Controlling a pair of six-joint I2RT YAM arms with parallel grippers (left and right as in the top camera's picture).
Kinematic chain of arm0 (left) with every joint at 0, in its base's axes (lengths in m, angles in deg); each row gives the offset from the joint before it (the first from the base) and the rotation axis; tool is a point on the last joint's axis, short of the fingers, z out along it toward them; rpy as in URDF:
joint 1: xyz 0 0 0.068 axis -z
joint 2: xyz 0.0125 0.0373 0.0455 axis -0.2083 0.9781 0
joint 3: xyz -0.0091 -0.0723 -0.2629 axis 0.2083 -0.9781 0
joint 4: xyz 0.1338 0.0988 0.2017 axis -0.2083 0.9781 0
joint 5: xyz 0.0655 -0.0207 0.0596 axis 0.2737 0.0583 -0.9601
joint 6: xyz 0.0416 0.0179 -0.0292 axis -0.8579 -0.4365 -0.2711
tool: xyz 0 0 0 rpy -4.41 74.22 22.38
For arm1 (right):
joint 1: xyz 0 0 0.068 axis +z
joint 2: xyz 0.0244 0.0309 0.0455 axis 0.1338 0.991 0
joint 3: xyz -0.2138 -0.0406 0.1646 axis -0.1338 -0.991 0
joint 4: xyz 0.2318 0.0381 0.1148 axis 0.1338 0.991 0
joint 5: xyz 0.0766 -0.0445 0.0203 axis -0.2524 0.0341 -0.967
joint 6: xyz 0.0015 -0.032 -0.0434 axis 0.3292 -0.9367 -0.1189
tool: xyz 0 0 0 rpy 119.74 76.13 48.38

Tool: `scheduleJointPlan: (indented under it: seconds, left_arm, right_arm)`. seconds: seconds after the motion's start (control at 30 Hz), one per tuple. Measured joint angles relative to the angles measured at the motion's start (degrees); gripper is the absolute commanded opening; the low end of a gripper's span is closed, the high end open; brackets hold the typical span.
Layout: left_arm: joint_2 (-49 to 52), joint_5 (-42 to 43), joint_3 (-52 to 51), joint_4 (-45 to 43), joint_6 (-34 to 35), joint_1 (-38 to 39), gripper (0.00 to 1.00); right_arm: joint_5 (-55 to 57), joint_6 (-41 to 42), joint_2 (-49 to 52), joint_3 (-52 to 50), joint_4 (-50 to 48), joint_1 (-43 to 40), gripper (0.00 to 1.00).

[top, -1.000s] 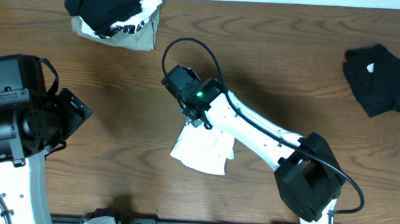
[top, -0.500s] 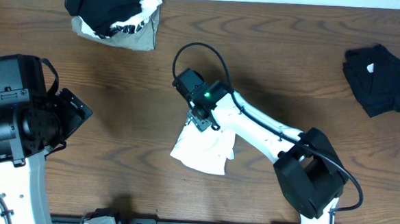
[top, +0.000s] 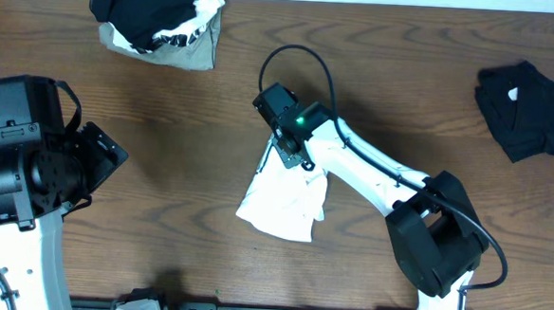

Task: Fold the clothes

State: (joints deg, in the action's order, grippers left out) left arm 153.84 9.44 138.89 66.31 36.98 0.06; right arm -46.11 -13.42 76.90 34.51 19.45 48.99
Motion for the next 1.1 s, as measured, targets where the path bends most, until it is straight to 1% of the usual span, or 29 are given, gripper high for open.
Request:
scheduleJointPlan:
  seconds: [0.1,0.27,0.47,0.57,0.63,0.87,0.97,1.1]
  left_arm:
    - [0.0,0.0,0.0,0.0,0.0,0.0,0.98]
    - [0.0,0.0,0.0,0.0,0.0,0.0,0.98]
    - [0.0,0.0,0.0,0.0,0.0,0.0,0.98]
    - [0.0,0.0,0.0,0.0,0.0,0.0,0.98]
    - [0.0,0.0,0.0,0.0,0.0,0.0,0.98]
    - [0.0,0.0,0.0,0.0,0.0,0.0,0.98]
    - [0.0,0.0,0.0,0.0,0.0,0.0,0.98]
    - [0.0,0.0,0.0,0.0,0.0,0.0,0.98]
  right_arm:
    - [0.2,0.9,0.0,0.0,0.3,-0.3,0.2]
    - [0.2,4.0,0.0,0.0,2.0,-2.2,0.11]
    - [-1.6,6.9,0.0,0.0,4.2,-6.3,0.09]
    - [-2.7,9.4,0.0,0.0,5.9,-8.1,0.11]
    - [-3.5,11.0,0.0,0.0,6.8,-9.1,0.13]
    - [-4.6,17.5,0.0,0.0,11.7,-12.0,0.07]
    - [-4.5,20.7,0.0,0.0,13.6,-13.7,0.13]
    - [-3.7,23.1,-0.4,0.0,15.6,-15.8,0.19]
